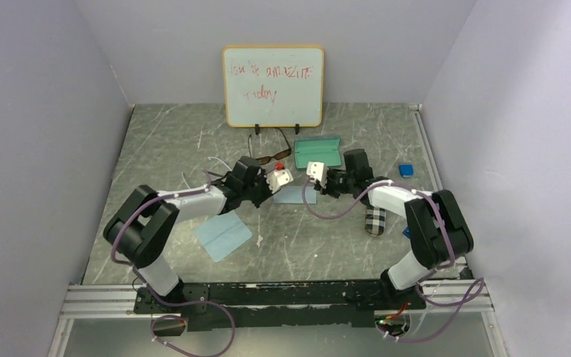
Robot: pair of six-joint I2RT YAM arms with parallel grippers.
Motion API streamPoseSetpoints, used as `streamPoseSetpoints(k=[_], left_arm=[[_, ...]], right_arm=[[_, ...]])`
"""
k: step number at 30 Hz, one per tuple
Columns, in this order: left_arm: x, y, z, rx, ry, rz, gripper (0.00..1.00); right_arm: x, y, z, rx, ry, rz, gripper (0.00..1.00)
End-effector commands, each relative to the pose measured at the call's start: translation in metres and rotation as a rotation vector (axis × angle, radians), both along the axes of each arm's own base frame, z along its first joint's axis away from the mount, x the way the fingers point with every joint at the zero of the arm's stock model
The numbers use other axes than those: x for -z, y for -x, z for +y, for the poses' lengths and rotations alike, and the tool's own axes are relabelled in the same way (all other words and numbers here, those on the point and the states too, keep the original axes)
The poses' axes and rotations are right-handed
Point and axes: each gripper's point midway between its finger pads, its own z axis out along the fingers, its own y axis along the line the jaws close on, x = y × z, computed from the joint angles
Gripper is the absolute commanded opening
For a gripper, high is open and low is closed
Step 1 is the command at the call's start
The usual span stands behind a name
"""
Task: Organize the sunglasses
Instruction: Fold the glasses cleaning cloth at the center of the board.
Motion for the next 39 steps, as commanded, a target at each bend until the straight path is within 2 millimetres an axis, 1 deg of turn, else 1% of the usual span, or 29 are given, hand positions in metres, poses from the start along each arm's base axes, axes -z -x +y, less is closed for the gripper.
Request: streamPoseSetpoints(k=[1, 3, 7, 12, 14, 20, 23, 27, 33, 34, 35, 39], left_arm=[[-0.036, 0.007, 0.001, 0.114, 0.039, -0.167, 0.22], [-0.034, 0.008, 0.0, 0.132, 0.028, -0.204, 0.22], [-0.021, 0.009, -0.003, 0.164, -0.034, -0.248, 0.21], [-0.001, 0.015, -0.01, 0.211, -0.139, -0.32, 0.2], [0.005, 0.017, -0.01, 0.221, -0.156, -0.321, 0.2], [0.008, 0.025, -0.006, 0.229, -0.157, -0.314, 0.2], [0.011, 0.022, -0.004, 0.211, -0.177, -0.344, 0.2], [0.017, 0.024, -0.007, 0.222, -0.201, -0.352, 0.2], [0.021, 0.03, -0.011, 0.253, -0.22, -0.36, 0.2], [0.022, 0.031, -0.013, 0.256, -0.226, -0.358, 0.2], [0.024, 0.031, -0.013, 0.259, -0.233, -0.356, 0.2], [0.03, 0.033, -0.012, 0.27, -0.259, -0.349, 0.19]], right_arm=[[-0.021, 0.019, -0.008, -0.108, -0.038, -0.09, 0.2], [-0.017, 0.026, -0.012, -0.134, -0.05, -0.099, 0.2], [-0.01, 0.037, -0.017, -0.172, -0.049, -0.112, 0.2], [-0.018, 0.033, -0.021, -0.149, -0.065, -0.12, 0.2], [-0.022, 0.032, -0.023, -0.14, -0.076, -0.126, 0.2], [-0.027, 0.028, -0.031, -0.109, -0.099, -0.125, 0.2], [-0.03, 0.028, -0.031, -0.112, -0.109, -0.124, 0.2], [-0.025, 0.034, -0.031, -0.147, -0.095, -0.122, 0.21], [-0.026, 0.033, -0.032, -0.156, -0.085, -0.14, 0.21], [-0.023, 0.039, -0.032, -0.166, -0.082, -0.117, 0.21], [-0.023, 0.041, -0.032, -0.183, -0.077, -0.116, 0.22], [-0.012, 0.052, -0.031, -0.251, -0.054, -0.113, 0.24]])
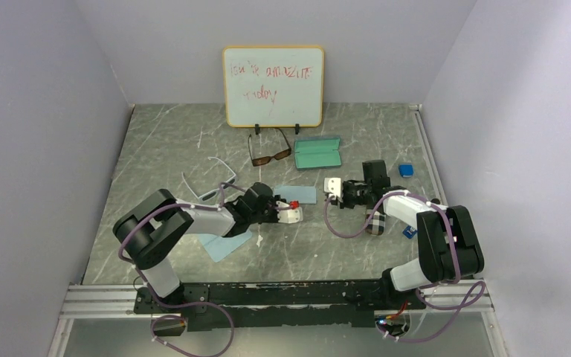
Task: Organize the sunglasses
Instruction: Fold the glasses cleaning cloth at the center of the board.
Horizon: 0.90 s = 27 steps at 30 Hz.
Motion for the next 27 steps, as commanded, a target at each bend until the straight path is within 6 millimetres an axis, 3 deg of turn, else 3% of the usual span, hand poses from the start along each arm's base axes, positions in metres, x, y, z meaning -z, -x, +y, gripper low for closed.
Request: streamPoseSetpoints(k=[1, 8, 15, 27], left_arm=[[0.003, -0.003, -0.002, 0.011, -0.03, -0.025, 0.18], [0.01, -0.007, -0.003, -0.002, -0.061, -0.029, 0.09], [0.017, -0.006, -0.002, 0.005, -0.087, -0.014, 0.05], [-0.01, 0.008, -0.012, 0.051, 0.006, 0.017, 0.05]], right_arm=[[-0.004, 0.013, 0.007, -0.114, -0.013, -0.044, 0.25], [0.008, 0.022, 0.011, -0.175, 0.014, -0.111, 0.33], [0.014, 0.019, 0.02, -0.188, 0.054, -0.136, 0.34], [0.024, 0.015, 0.036, -0.177, 0.095, -0.216, 0.33]])
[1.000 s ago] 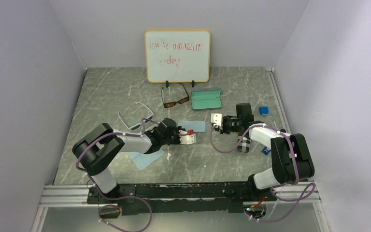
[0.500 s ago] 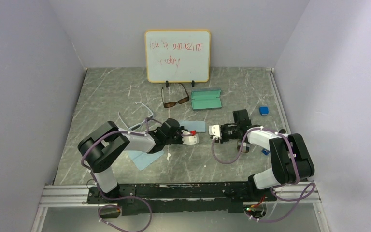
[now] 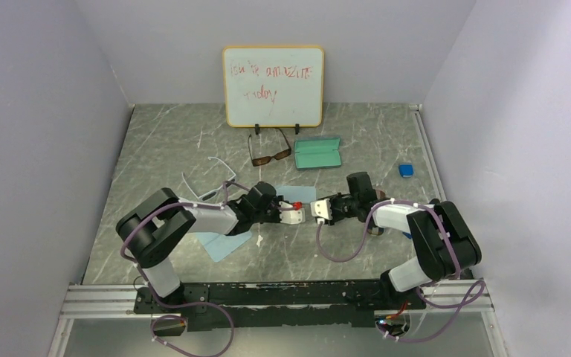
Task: Organize the sunglasses
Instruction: Fold the glasses cleaning cloth at the center of the board, then pick up the glasses cleaning cloth from the center of the board.
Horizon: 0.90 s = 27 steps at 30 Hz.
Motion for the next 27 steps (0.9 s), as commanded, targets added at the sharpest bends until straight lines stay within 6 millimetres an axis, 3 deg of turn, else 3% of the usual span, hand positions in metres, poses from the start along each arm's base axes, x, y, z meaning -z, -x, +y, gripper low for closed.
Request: streamPoseSetpoints(k=[1, 3, 6, 8, 27], left_arm=[[-0.015, 0.009, -0.005, 0.029, 0.042, 0.018, 0.05], [-0.017, 0.006, -0.003, 0.019, 0.042, 0.003, 0.07], [-0.017, 0.005, 0.0, 0.014, 0.037, -0.019, 0.4], [-0.016, 0.004, 0.002, 0.009, 0.034, -0.035, 0.46], [0.004, -0.008, 0.001, -0.011, -0.015, -0.052, 0.43]], right_arm=[[-0.005, -0.009, 0.008, -0.002, -0.014, -0.056, 0.33], [-0.006, -0.009, 0.008, 0.0, -0.015, -0.056, 0.33], [-0.006, -0.008, 0.007, -0.001, -0.011, -0.064, 0.33], [-0.006, -0.008, 0.006, 0.0, -0.009, -0.066, 0.33], [-0.008, -0.005, 0.007, -0.011, -0.011, -0.051, 0.33]])
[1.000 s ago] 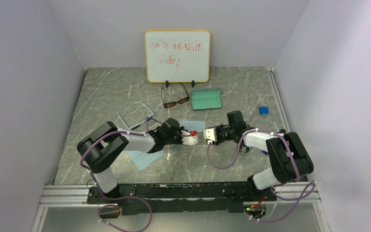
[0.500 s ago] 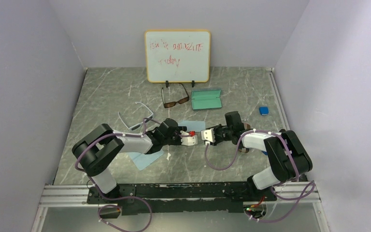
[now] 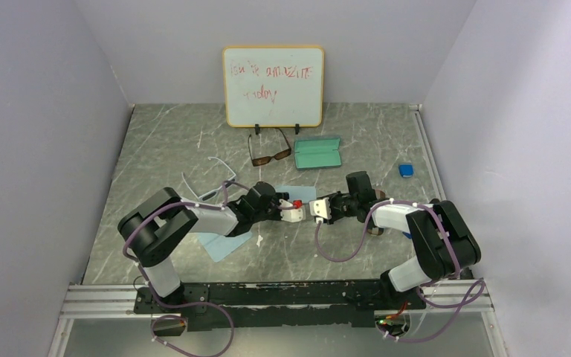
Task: Organize the sunglasses
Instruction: Pick up the glasses cleaning cloth from the center of the board.
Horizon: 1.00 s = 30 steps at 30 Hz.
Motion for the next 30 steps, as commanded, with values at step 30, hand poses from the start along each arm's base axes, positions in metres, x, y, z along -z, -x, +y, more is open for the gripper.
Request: streamPoseSetpoints(k=[30], left_arm=[[0.005, 0.015, 0.005, 0.021, -0.036, 0.086, 0.05]], right_arm=[[-0.012, -0.006, 0.005, -0.01, -0.038, -0.064, 0.33]])
